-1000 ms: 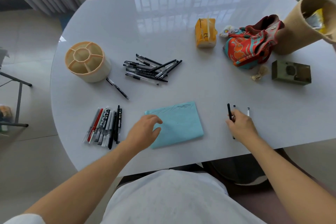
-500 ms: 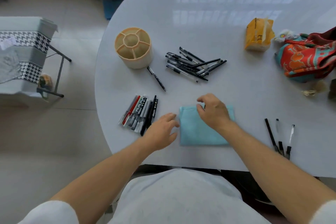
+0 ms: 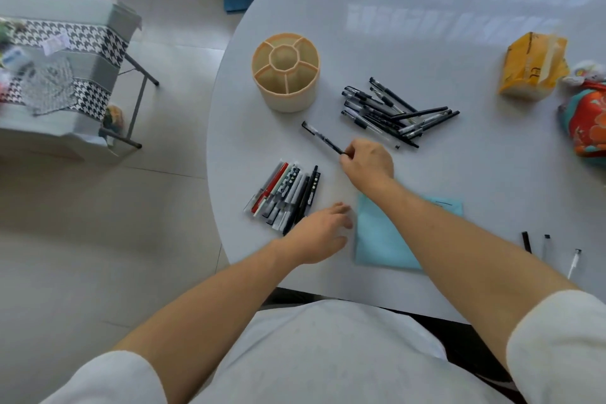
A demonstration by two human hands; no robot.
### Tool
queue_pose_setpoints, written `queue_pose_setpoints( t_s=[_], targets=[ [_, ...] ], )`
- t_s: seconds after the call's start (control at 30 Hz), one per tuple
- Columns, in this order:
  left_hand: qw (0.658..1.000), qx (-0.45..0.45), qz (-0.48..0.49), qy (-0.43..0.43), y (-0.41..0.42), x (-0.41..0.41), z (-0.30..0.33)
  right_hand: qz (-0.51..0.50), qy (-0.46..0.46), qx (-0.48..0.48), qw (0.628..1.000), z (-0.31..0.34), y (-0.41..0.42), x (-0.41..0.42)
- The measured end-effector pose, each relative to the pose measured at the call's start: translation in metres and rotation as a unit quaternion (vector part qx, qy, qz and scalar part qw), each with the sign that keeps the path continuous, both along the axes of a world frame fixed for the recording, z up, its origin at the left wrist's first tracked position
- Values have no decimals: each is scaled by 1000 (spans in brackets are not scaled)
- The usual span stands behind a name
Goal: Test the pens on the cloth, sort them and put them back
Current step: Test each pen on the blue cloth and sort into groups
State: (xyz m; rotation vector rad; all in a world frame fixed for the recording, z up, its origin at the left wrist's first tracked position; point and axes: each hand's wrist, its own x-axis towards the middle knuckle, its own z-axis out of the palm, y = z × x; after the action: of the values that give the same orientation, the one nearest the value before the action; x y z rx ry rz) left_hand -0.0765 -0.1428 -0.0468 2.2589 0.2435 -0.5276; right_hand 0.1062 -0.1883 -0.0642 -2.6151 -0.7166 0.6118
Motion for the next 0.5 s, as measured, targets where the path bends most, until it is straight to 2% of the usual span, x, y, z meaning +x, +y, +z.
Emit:
queue_pose_setpoints(
  t_s=[0.1, 0.23, 0.37, 0.5],
  targets=[
    [996, -50, 70, 19, 5, 5, 3, -101, 96, 111, 984, 18, -40, 0],
    [958, -164, 234, 29, 12, 14, 4, -199, 209, 247, 925, 42, -115, -13],
    [948, -225, 225, 12, 2, 29, 5, -229, 282, 290, 885, 59, -179, -29],
    [947, -245, 208, -2, -17, 40, 3, -259, 294, 313, 866, 64, -216, -34]
  ],
)
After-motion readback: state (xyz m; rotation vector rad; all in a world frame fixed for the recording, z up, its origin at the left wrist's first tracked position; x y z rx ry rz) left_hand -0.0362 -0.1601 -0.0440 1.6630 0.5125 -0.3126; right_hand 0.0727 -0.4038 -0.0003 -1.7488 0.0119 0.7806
